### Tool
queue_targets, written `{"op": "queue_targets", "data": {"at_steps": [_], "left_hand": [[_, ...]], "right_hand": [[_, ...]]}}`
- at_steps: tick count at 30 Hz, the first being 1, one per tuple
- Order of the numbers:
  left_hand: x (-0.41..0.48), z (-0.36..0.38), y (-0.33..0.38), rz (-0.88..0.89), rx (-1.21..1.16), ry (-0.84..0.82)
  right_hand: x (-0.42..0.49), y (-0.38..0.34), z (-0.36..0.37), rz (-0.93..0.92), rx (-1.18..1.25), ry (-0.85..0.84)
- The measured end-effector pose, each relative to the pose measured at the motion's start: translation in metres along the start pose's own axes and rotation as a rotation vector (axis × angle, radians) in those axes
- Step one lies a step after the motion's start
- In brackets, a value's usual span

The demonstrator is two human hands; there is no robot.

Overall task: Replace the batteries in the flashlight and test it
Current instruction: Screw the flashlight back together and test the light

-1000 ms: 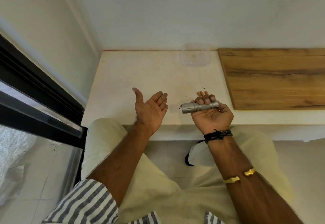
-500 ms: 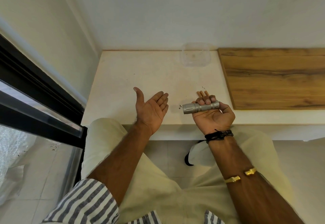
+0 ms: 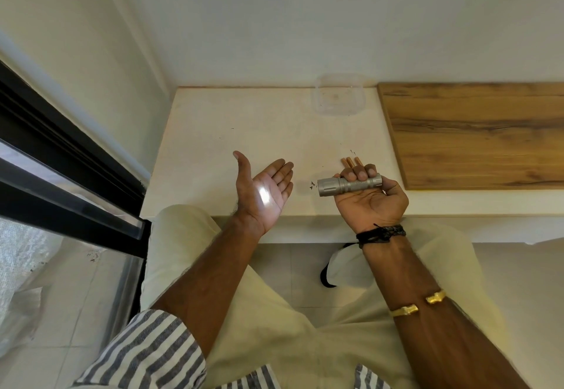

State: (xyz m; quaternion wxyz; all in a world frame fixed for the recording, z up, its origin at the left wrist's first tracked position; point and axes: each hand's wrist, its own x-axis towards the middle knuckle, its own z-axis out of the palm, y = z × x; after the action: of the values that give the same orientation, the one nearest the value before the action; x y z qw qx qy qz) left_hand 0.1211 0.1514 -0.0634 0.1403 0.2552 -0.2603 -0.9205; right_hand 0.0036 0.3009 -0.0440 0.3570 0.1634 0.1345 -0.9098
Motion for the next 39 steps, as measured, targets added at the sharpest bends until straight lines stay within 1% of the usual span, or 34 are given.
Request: {"op": "queue_targets", "data": {"at_steps": [14,23,26,29,30,31,33,34,35,36,38,39], "left_hand": [[0.000,-0.002,-0.001,0.009,-0.004,0.015],[0.000,0.000,0.000,0.000,-0.015,-0.002],[0.000,0.001,0.002,0.008,-0.017,0.011],[0.002,0.000,0.003,0.054,0.009,0.083],[0.003,-0.001,0.003,0.076,0.010,0.126],[0.003,-0.002,0.004,0.097,0.019,0.166],[0.004,-0.005,0.005,0.138,0.047,0.223],[0.004,-0.006,0.005,0.154,0.058,0.242],[0.004,-0.007,0.005,0.166,0.069,0.256],[0.004,-0.007,0.005,0.173,0.076,0.266],[0.004,-0.007,0.005,0.180,0.086,0.278],[0.004,-0.007,0.005,0.182,0.089,0.279]], "right_hand": [[-0.001,-0.001,0.001,0.001,-0.028,-0.003],[-0.005,-0.001,0.002,0.005,-0.003,-0.041],[-0.004,-0.001,0.006,0.018,-0.124,-0.053],[-0.002,0.000,0.009,-0.005,-0.412,-0.038],[-0.002,0.001,0.008,-0.067,-0.559,-0.042],[-0.001,0.001,0.008,-0.168,-0.767,-0.045],[-0.003,0.004,0.008,-0.417,-1.216,-0.060],[-0.002,0.005,0.006,-0.544,-1.352,-0.072],[-0.003,0.005,0.006,-0.654,-1.406,-0.080],[-0.004,0.007,0.007,-0.751,-1.398,-0.087],[-0.006,0.009,0.010,-0.877,-1.313,-0.097],[-0.006,0.010,0.011,-0.903,-1.249,-0.111]]}}
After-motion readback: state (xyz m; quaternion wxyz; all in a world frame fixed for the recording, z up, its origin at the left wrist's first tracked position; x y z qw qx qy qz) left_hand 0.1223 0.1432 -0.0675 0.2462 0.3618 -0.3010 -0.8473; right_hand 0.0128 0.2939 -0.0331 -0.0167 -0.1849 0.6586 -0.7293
